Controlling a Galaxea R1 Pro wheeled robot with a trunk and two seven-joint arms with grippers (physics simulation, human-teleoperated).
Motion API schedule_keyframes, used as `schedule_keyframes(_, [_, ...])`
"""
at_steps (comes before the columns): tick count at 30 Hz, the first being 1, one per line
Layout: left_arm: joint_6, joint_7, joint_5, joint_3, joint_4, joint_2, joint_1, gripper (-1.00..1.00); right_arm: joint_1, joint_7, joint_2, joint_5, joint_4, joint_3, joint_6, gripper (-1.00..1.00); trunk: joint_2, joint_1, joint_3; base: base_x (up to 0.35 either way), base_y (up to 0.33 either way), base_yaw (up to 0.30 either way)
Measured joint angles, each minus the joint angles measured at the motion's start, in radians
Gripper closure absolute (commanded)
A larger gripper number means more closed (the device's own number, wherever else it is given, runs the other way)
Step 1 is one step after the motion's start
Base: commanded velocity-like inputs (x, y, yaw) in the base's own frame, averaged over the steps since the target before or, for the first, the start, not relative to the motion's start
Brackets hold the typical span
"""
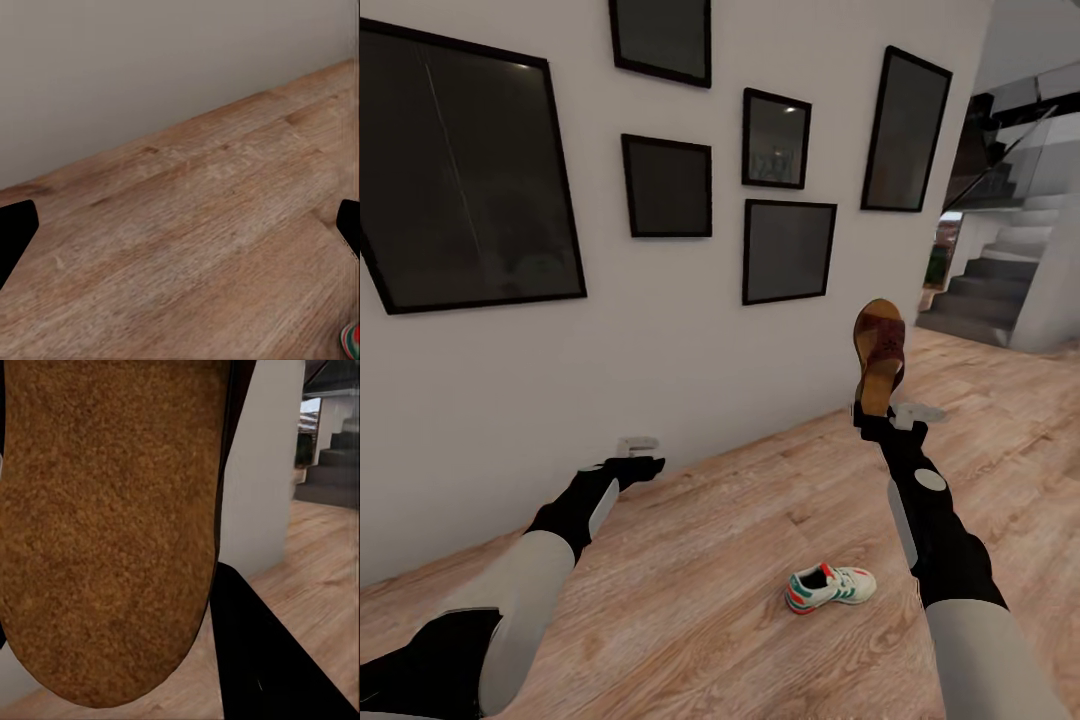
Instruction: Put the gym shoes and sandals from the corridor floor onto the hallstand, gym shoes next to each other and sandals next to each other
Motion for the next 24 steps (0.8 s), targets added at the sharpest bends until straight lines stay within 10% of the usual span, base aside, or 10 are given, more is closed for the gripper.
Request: schedule_keyframes(24, [0.0, 0.0, 0.0, 0.0, 0.0, 0.0, 0.0, -1.0, 0.0, 0.0, 0.0, 0.0, 0.0, 0.0, 0.0, 1.0, 0.0, 0.0, 0.0, 0.04, 0.042, -0.267])
